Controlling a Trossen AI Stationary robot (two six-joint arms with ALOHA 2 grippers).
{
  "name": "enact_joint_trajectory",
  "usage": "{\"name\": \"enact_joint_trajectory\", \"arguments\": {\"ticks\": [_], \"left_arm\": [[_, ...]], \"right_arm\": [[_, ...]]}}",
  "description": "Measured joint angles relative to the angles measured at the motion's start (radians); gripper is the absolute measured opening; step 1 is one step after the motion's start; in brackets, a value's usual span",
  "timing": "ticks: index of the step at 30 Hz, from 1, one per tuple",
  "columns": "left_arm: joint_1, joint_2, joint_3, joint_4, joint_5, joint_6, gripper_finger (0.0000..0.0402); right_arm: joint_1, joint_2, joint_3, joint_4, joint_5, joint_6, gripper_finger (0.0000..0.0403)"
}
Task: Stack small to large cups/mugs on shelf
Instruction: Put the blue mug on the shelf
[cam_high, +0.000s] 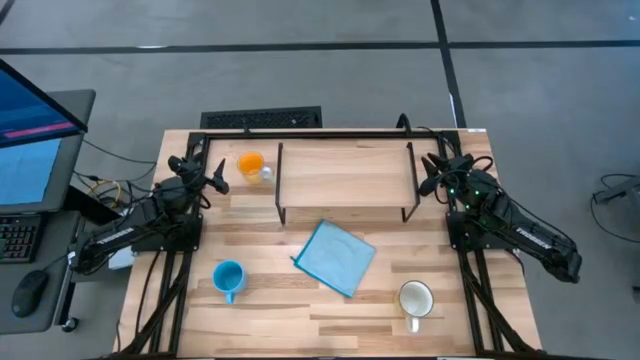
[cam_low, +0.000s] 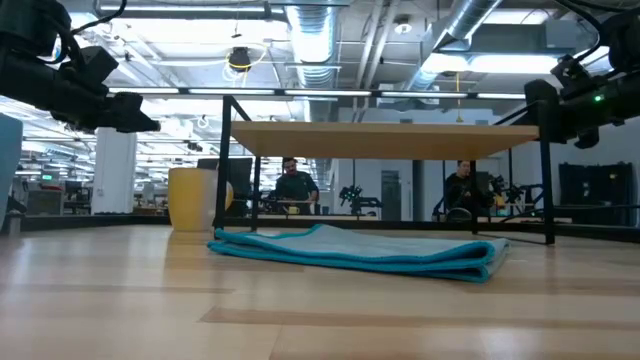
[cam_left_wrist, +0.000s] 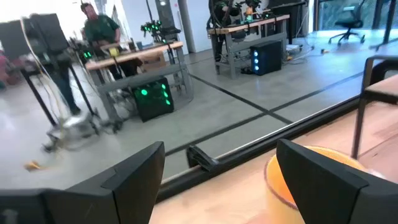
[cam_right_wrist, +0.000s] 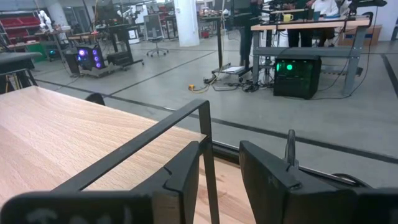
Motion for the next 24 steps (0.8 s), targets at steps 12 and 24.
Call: {"name": "enact_joint_trajectory", "arguments": {"ticks": [12,24], "left_arm": [[0.0,0.0,0.003,-0.022,-0.003,0.11,0.0302],[0.0,0.0,0.003,-0.017,-0.053,0.112,0.0302]], "right_arm": [[0.0,0.0,0.0,0.0,0.0,0.0,0.0138],[0.0,0.0,0.0,0.0,0.0,0.0,0.0137]]}}
